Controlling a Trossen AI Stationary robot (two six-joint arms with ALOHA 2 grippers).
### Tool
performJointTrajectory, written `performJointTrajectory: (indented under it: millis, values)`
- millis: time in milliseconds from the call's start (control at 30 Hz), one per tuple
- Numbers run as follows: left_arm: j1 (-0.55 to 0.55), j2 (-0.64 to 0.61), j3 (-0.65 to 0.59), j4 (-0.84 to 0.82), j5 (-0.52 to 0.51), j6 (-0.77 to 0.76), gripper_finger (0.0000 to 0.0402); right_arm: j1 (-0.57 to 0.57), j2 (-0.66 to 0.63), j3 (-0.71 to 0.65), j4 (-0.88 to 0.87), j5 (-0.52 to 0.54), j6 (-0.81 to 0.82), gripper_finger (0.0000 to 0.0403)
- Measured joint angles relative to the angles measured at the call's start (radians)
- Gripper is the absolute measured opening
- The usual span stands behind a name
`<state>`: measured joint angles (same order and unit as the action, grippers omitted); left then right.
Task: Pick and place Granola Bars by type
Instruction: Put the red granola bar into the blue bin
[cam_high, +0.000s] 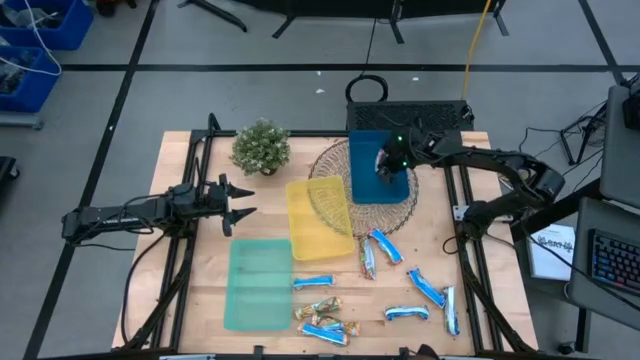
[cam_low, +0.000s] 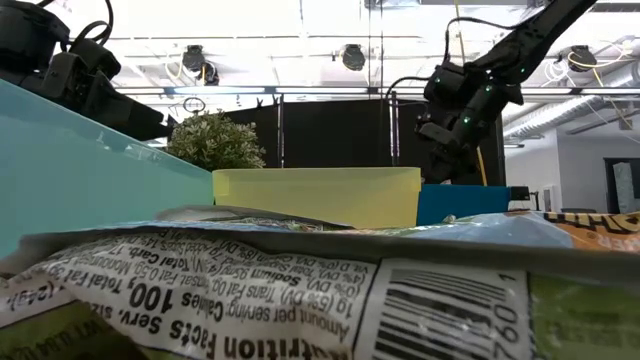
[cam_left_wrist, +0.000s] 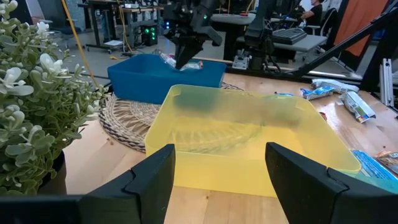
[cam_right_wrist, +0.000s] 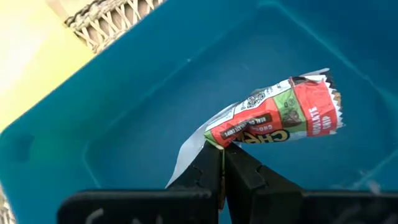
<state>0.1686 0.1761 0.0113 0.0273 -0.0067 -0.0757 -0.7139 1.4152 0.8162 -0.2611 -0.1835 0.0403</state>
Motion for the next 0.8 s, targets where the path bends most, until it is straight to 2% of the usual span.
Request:
performJointTrajectory:
  millis: [467,800]
  values:
    - [0.0,0.0,0.0,0.0,0.0,0.0,0.0255,0.0,0.03,0.0,0.01,0.002,0.022,0.0017]
    - [0.0,0.0,0.0,0.0,0.0,0.0,0.0255,0.0,0.03,-0.001,0.024,0.003,0.022,0.0078]
